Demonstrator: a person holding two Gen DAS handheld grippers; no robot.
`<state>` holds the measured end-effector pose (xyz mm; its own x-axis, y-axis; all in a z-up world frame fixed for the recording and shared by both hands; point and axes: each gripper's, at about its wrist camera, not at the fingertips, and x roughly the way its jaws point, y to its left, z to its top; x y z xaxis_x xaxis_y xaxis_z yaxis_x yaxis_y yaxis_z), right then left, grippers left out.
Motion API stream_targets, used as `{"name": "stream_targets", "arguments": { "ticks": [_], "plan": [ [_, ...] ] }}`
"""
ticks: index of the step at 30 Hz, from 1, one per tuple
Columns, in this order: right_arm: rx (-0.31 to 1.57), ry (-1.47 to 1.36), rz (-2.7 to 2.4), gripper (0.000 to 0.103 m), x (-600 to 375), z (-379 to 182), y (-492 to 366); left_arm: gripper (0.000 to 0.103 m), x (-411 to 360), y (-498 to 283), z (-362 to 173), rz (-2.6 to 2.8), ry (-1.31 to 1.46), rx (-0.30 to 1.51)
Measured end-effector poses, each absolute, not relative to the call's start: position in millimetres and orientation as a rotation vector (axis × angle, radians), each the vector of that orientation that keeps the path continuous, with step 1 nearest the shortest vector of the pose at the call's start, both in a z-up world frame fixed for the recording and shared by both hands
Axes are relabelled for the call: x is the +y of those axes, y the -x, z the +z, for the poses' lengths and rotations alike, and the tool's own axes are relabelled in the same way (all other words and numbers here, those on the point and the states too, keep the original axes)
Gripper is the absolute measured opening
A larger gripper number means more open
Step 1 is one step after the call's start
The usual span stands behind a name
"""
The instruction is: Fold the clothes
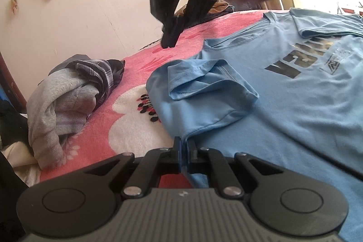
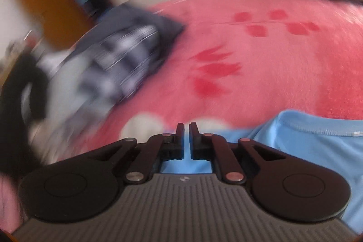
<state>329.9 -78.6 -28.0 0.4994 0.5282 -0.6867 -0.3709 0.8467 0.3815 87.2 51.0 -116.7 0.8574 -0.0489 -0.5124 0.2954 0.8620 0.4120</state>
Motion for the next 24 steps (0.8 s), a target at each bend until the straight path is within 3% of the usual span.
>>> {"name": "stream_targets", "arguments": {
  "ticks": [4, 8, 11, 12, 13, 14, 20, 24],
  "plan": [
    [1.011, -0.164, 0.664, 0.034, -73.2, -26.5, -290.3, 0.005, 48.4, -87.1, -117.4, -0.183, -0.517, 0.511],
    [1.040, -0.014, 0.688, 0.038, -54.7, -42.8, -261.5, 0.005, 47.0, -87.0, -117.9, -0.180, -0.524, 0.510],
    [0.986, 0.153, 0.698, 0.036, -36.7, -56.6, -244.6, 0.005, 46.9, -87.1, -118.2, -0.181, -0.525, 0.509],
    [0.962, 0.208, 0.691, 0.029, -32.7, -60.5, -240.1, 0.005, 46.9, -87.0, -118.1, -0.181, -0.524, 0.510],
    [0.956, 0.170, 0.656, 0.008, -39.5, -61.5, -241.0, 0.005, 46.7, -86.7, -118.1, -0.180, -0.525, 0.509],
    [0.951, 0.124, 0.618, 0.005, -47.2, -62.2, -242.4, 0.005, 46.3, -86.3, -118.2, -0.179, -0.527, 0.508],
    [0.947, -0.405, 0.364, 0.008, -131.4, -80.6, -245.7, 0.005, 45.2, -85.6, -118.1, -0.175, -0.540, 0.507],
    [0.911, -0.545, 0.351, 0.010, -159.2, -76.7, -242.3, 0.005, 44.2, -85.1, -118.4, -0.171, -0.551, 0.505]
  ]
}}
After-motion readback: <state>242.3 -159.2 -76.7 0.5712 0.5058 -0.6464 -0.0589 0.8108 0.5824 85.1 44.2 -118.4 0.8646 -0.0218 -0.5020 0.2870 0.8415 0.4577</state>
